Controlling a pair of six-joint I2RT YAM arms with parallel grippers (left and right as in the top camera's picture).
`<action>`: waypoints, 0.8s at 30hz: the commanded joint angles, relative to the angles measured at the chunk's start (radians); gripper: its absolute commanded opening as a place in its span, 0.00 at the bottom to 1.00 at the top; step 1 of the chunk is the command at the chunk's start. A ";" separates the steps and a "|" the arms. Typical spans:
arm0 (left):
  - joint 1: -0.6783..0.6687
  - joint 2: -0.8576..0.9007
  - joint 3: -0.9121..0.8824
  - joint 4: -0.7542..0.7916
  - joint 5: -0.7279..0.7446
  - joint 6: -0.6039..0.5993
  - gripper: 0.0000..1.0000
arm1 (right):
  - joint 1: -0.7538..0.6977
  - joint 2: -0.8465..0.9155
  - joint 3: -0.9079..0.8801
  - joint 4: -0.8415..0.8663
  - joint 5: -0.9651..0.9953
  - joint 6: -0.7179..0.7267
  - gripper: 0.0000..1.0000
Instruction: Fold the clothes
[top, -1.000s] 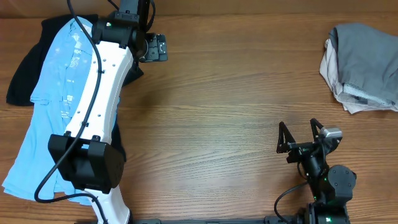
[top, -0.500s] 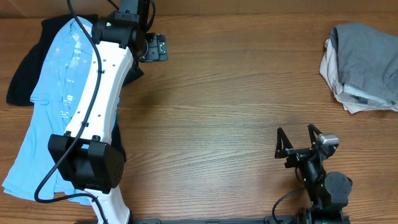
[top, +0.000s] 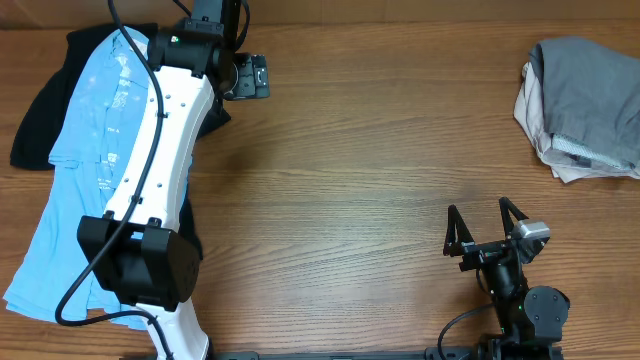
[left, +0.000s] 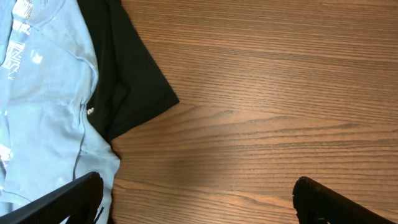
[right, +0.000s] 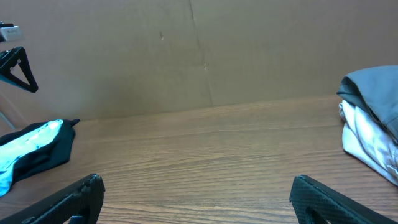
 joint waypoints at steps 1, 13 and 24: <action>0.005 0.009 -0.004 0.003 0.005 -0.014 1.00 | 0.006 -0.009 -0.011 0.004 0.002 -0.003 1.00; 0.005 0.009 -0.004 0.003 0.005 -0.014 1.00 | 0.006 -0.009 -0.011 0.004 0.002 -0.003 1.00; -0.002 -0.008 -0.004 -0.013 0.006 -0.008 1.00 | 0.006 -0.009 -0.011 0.004 0.002 -0.003 1.00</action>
